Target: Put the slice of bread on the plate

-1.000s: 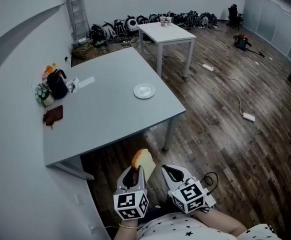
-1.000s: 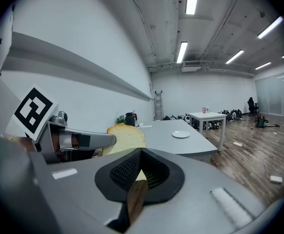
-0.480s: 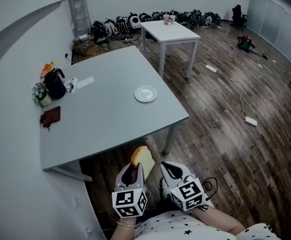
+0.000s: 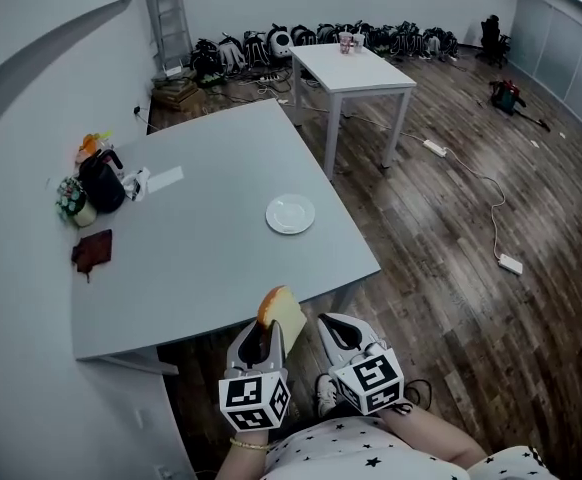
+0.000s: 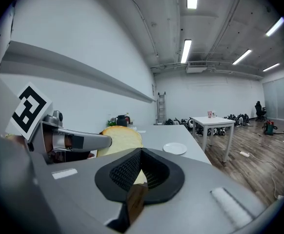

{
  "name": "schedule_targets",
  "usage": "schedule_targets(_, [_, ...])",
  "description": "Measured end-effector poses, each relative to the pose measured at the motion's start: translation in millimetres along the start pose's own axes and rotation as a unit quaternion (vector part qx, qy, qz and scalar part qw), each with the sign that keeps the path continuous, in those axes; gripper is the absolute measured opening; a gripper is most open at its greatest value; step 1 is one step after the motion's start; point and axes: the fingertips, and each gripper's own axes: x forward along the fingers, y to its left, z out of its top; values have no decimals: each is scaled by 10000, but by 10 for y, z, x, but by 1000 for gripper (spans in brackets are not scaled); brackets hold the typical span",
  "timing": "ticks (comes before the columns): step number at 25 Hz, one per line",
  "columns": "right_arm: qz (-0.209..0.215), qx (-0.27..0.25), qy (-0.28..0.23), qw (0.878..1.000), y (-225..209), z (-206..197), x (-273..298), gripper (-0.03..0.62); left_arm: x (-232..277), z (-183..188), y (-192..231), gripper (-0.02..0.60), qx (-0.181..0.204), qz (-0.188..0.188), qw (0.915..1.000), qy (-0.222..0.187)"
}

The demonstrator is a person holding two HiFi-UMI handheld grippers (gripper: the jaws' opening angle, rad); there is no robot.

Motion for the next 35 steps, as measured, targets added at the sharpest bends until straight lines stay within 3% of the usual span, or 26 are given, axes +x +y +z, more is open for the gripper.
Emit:
schedule_targets(12, [284,-121,2,9995,-680,141,524,-2,804,198,-113,95,-49,213,9997,-74])
schedule_targets(24, [409,26,106,9991,-988,89,677,-2,1124,167,-196,95,-252,378,9990,41])
schedule_targets(35, [258,50,139,9996,-1352,168,1081,-2,1744,307,-48,95,-281,214,9993,105])
